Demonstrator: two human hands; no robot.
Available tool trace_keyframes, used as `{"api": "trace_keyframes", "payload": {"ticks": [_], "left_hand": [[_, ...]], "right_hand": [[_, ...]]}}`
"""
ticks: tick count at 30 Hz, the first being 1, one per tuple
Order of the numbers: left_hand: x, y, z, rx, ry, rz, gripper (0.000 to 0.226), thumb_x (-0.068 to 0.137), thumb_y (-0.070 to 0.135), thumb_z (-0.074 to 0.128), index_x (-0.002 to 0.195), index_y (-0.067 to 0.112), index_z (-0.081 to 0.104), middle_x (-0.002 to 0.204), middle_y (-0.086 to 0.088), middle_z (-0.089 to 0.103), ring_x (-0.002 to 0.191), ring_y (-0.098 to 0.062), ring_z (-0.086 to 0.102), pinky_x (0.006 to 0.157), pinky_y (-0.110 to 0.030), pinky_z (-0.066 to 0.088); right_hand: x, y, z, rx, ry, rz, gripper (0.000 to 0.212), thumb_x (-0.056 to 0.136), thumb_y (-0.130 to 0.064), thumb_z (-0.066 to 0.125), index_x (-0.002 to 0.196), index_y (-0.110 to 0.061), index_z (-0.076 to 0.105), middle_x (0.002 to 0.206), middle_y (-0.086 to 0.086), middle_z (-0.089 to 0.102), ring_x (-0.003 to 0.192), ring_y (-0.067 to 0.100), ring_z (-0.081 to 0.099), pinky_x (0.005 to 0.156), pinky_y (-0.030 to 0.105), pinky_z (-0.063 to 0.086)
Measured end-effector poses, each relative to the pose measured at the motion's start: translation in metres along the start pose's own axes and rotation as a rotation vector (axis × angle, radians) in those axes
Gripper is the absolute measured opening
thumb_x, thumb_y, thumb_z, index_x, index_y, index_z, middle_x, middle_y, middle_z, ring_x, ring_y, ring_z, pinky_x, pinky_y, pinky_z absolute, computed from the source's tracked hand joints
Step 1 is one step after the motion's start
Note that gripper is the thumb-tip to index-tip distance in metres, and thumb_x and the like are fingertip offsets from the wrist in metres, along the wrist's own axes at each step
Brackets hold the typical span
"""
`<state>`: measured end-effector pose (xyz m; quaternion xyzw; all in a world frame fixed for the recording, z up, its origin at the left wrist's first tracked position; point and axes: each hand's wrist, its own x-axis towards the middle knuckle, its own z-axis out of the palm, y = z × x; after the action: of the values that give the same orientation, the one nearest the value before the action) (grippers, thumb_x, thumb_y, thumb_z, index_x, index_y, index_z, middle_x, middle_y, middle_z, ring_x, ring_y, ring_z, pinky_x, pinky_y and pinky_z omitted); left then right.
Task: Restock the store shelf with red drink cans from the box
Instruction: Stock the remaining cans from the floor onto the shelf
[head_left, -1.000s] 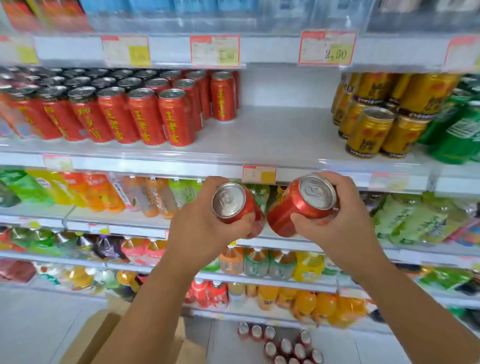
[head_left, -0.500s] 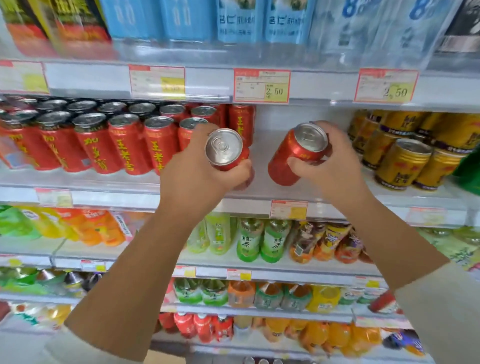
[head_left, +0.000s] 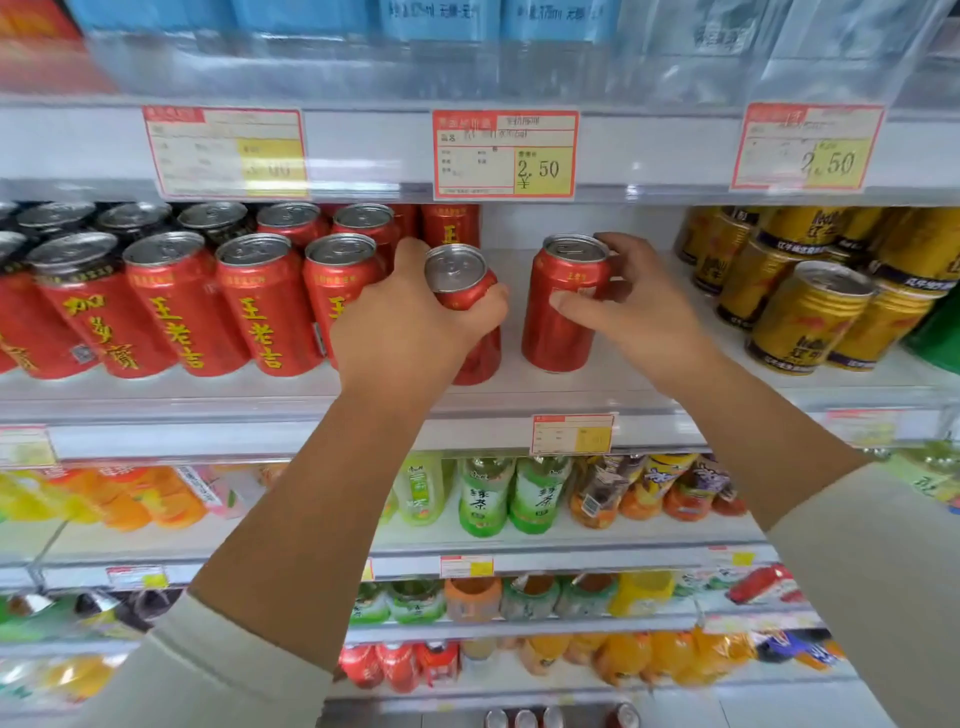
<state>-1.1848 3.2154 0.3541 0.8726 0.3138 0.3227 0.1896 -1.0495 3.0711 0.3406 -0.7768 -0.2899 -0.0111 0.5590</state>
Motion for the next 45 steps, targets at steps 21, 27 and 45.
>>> {"api": "trace_keyframes", "payload": {"ticks": [21, 27, 45], "left_hand": [[-0.025, -0.027, 0.029, -0.215, -0.029, -0.026, 0.096, 0.067, 0.060, 0.080, 0.143, 0.027, 0.033, 0.116, 0.005, 0.068, 0.100, -0.023, 0.066, 0.075, -0.030, 0.043], [-0.036, -0.035, 0.024, -0.260, 0.038, -0.046, 0.096, 0.067, 0.058, 0.081, 0.144, 0.028, 0.033, 0.113, 0.011, 0.065, 0.096, -0.017, 0.066, 0.078, -0.031, 0.050], [-0.036, -0.051, 0.019, -0.390, 0.016, -0.049, 0.090, 0.065, 0.050, 0.087, 0.141, 0.035, 0.041, 0.109, 0.021, 0.066, 0.097, 0.001, 0.065, 0.087, -0.032, 0.056]], "right_hand": [[0.001, 0.014, 0.006, 0.042, -0.163, 0.095, 0.082, 0.067, -0.026, 0.086, 0.131, -0.022, 0.036, 0.116, -0.009, 0.054, 0.099, -0.003, 0.054, 0.080, 0.016, 0.044], [0.010, 0.010, 0.012, 0.007, -0.284, 0.072, 0.069, 0.071, -0.032, 0.083, 0.129, -0.034, 0.045, 0.122, -0.011, 0.057, 0.107, 0.003, 0.055, 0.082, 0.014, 0.040], [0.050, 0.005, 0.071, -0.005, -0.305, -0.090, 0.058, 0.078, -0.027, 0.079, 0.128, -0.015, 0.051, 0.106, -0.005, 0.060, 0.096, 0.012, 0.058, 0.079, 0.018, 0.045]]}}
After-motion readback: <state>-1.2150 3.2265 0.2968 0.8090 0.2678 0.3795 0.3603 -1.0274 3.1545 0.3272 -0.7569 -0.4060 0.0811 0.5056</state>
